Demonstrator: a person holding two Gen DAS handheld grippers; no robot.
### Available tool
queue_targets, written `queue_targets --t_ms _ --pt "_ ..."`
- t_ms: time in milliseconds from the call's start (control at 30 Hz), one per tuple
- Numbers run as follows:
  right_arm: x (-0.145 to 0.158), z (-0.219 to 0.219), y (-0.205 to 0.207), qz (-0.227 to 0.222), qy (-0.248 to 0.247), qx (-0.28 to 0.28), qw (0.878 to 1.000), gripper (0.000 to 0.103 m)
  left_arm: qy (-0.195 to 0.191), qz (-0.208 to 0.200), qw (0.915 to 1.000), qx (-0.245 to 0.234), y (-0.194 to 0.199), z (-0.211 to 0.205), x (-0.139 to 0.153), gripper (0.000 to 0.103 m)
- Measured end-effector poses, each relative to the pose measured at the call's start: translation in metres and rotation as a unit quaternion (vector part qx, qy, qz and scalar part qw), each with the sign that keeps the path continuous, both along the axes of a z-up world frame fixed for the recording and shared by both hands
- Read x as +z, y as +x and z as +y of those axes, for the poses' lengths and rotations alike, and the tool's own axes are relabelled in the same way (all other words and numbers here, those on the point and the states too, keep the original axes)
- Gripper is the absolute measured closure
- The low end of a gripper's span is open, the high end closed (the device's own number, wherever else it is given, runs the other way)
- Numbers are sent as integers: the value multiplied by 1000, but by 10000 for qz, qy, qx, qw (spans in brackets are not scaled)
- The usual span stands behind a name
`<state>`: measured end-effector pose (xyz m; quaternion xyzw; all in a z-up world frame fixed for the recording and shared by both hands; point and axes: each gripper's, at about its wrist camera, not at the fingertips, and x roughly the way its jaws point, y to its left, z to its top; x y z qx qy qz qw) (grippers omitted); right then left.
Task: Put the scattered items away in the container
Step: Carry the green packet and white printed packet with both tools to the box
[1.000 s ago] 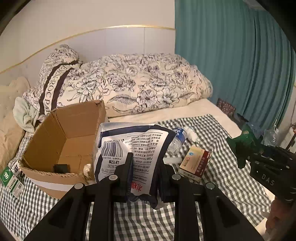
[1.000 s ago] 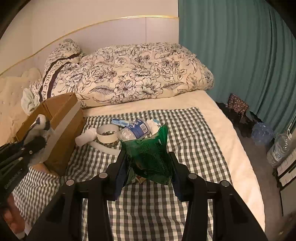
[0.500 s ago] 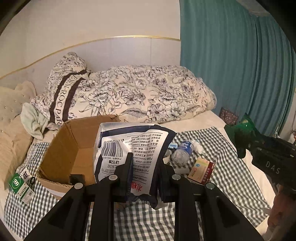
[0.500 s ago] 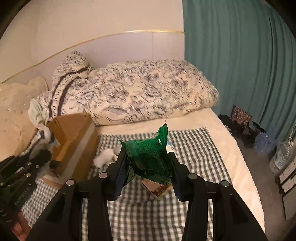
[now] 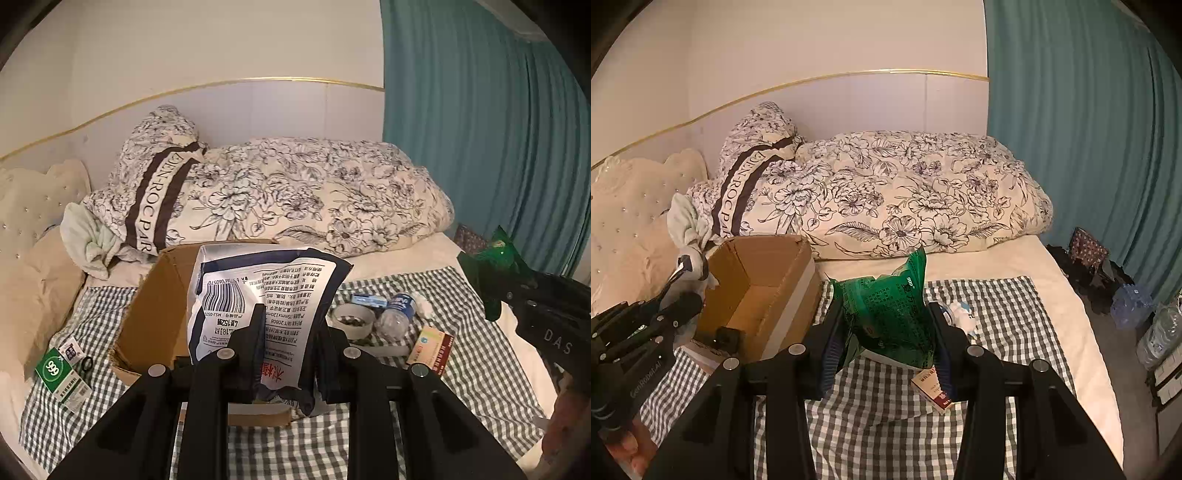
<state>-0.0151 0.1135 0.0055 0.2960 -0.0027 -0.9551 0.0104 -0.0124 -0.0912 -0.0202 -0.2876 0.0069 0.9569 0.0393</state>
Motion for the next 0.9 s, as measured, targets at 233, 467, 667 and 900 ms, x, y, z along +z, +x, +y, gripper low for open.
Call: queue_targets --t_ms 233,467,667,900 --pt "9 -15 -6 16 -175 132 9998 60 -41 5 9999 120 -4 -15 4 81" --pt "23 -57 -18 202 -320 487 9981 60 -115 25 9996 276 -7 -38 8 81" --pt "34 -104 -25 368 -319 891 9948 60 -109 -29 9988 476 -12 -66 7 81" --pt "30 -129 -36 307 -316 1089 9931 60 -62 -101 9981 599 -17 -89 4 81"
